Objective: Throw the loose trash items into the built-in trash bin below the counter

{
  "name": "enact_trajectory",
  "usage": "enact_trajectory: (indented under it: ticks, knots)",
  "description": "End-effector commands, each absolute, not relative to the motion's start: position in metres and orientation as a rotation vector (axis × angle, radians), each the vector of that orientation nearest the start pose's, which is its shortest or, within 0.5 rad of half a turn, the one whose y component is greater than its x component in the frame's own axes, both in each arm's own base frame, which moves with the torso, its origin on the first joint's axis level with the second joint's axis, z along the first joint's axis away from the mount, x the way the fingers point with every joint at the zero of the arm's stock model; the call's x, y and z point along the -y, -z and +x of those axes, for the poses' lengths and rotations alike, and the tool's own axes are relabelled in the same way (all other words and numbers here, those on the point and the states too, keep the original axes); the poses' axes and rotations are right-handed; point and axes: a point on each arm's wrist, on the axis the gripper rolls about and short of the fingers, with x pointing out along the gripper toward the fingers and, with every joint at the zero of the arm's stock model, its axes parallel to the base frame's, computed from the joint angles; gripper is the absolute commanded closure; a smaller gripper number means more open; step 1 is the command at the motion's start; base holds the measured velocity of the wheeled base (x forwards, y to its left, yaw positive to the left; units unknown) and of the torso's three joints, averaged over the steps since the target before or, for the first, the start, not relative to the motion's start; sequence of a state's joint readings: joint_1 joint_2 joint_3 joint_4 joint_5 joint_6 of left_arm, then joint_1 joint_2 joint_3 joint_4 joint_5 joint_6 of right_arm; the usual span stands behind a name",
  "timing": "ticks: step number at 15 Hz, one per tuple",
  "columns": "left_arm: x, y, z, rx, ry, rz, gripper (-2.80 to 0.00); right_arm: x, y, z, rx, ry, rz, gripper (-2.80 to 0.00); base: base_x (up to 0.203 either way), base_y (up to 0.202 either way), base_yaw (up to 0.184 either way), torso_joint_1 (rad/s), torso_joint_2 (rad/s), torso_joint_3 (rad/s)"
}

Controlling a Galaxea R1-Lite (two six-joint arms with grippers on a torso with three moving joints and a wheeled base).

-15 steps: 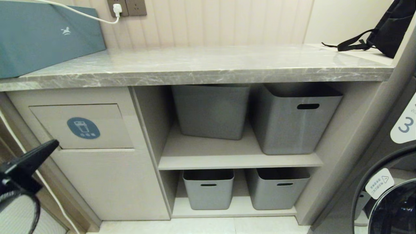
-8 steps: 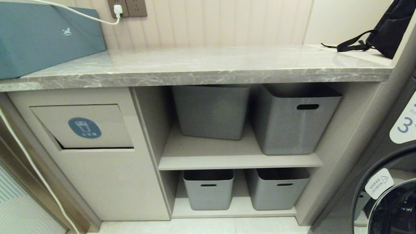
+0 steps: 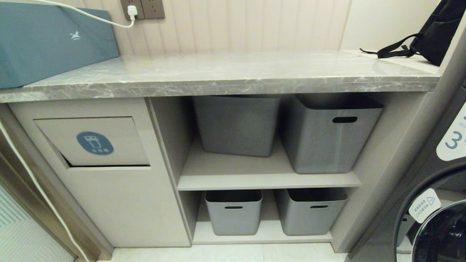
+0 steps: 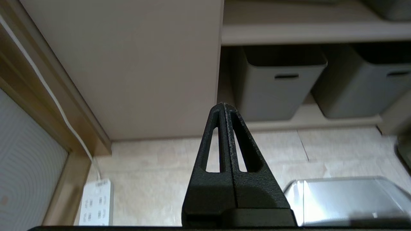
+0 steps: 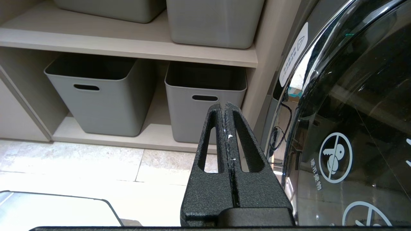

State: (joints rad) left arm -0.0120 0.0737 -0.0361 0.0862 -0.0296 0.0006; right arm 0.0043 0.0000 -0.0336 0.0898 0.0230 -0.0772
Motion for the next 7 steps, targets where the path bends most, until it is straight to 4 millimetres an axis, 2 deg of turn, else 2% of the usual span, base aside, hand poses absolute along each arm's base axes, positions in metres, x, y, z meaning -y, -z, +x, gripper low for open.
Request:
enact_trajectory:
  ticks: [1,7]
  knots:
    - [0.0002,-0.0765,-0.0246,-0.035,0.017,-0.018,0.00,-0.0004,-0.0755,-0.0255,-0.057,-0.030,-0.076,0.00,0.000,0.000,0.000,0.000,0.00,0.000]
    - [0.0002,-0.0767,-0.0245,-0.034,0.013,-0.025,0.00,-0.0004,-0.0751,-0.0254,-0.059,-0.030,-0.075,0.00,0.000,0.000,0.000,0.000,0.00,0.000]
